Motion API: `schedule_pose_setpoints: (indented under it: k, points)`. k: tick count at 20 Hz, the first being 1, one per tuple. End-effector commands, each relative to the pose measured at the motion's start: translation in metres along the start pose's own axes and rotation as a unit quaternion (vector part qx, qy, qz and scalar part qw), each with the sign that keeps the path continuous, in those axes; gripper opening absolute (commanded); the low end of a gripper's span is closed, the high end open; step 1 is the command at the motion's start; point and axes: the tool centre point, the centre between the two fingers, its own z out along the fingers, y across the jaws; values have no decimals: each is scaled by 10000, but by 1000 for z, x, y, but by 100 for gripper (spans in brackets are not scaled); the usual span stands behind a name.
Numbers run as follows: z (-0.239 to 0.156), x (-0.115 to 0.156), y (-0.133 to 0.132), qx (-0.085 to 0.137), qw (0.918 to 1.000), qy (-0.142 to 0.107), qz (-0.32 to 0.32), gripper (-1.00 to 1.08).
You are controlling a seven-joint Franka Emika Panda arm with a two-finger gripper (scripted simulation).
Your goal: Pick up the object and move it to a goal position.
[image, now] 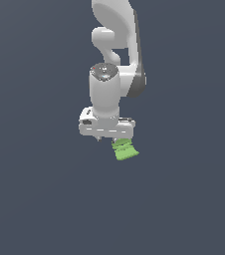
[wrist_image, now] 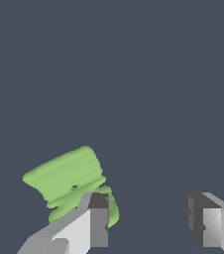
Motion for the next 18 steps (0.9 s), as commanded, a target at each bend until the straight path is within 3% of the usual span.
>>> schedule_pose_setpoints:
  k: [1, 10, 18]
  points:
    - [10, -3, 2, 36, 9997, 80, 236, 28]
    - [49, -19, 8, 315, 9898, 440, 1319, 28]
    - [74, -37, 7, 712, 9677, 731, 2307, 28]
